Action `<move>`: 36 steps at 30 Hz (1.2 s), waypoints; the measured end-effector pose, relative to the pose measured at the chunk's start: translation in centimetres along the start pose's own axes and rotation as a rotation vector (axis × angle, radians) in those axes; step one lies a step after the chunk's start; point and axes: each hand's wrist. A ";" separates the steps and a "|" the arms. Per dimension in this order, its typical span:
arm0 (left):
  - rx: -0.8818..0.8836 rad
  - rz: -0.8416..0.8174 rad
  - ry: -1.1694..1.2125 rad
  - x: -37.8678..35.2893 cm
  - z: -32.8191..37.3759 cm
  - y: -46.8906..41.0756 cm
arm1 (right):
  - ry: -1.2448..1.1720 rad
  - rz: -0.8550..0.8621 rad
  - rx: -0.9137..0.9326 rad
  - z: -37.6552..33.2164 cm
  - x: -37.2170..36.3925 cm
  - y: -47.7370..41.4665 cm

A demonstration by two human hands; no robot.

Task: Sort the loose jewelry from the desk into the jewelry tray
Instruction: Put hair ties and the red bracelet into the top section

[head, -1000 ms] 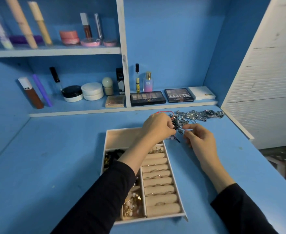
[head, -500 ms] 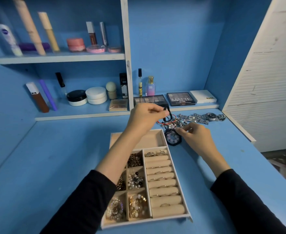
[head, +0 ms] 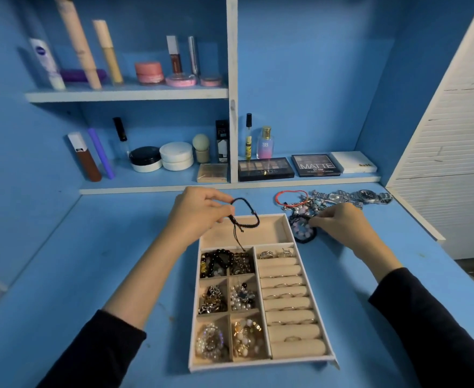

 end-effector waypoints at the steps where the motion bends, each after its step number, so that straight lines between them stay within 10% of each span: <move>1: 0.016 -0.004 -0.052 -0.1 -0.5 -0.1 | 0.011 0.014 0.031 -0.2 0.0 0.2; 18: -0.101 0.108 -0.981 0.0 -3.4 -0.5 | -0.027 0.080 0.481 -7.8 -0.2 3.3; 27: -0.015 0.346 -0.151 1.1 -5.3 -0.9 | -0.081 -0.159 0.495 -11.2 -5.5 3.4; 36: -0.063 0.399 -0.002 0.8 -6.6 -1.1 | 0.104 -0.213 0.246 -8.9 -6.5 1.2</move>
Point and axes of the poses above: each hand's wrist, its own y-axis away from the middle knuckle, its own x-axis out of the back of the hand, z = x × y, and after that the axes turned 7 degrees about -z, right-handed
